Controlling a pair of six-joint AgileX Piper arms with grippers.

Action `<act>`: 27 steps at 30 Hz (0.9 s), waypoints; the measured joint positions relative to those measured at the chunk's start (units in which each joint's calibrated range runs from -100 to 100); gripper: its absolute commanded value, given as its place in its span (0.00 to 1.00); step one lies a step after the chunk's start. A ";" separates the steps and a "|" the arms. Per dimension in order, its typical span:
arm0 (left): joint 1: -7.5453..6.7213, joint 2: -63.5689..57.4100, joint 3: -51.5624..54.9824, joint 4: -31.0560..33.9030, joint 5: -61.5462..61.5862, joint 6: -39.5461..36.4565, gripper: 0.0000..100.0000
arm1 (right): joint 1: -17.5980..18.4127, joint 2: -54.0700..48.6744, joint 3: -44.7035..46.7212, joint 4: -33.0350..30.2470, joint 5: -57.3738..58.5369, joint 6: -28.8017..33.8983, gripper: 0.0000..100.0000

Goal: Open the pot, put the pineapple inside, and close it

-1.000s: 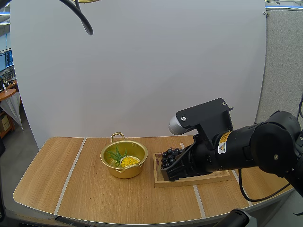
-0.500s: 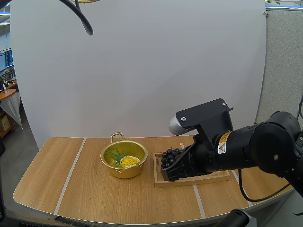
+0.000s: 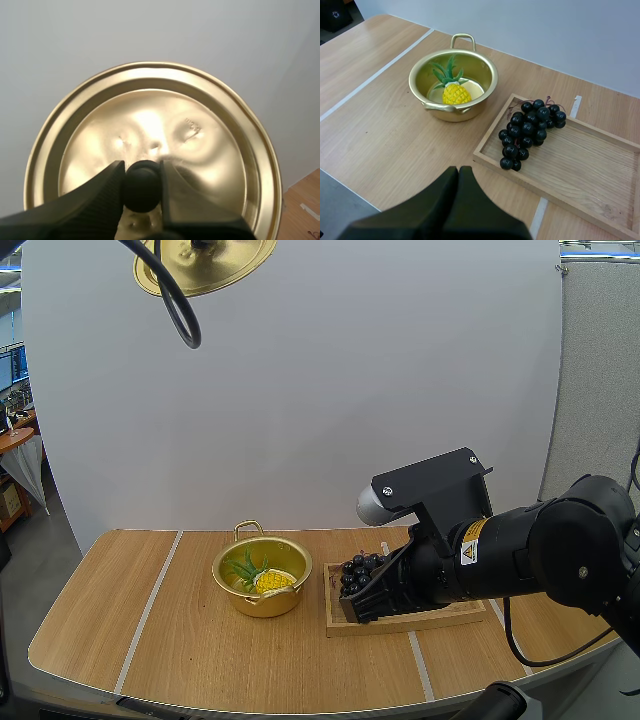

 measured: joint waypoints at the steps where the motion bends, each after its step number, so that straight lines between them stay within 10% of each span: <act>1: 0.00 0.17 0.00 -0.09 0.00 0.00 0.00 | 0.00 0.00 0.00 0.00 0.00 0.00 0.00; 27: 0.00 7.14 45.74 -4.81 -3.27 10.55 0.00 | 0.00 0.00 0.00 0.00 0.00 0.00 0.00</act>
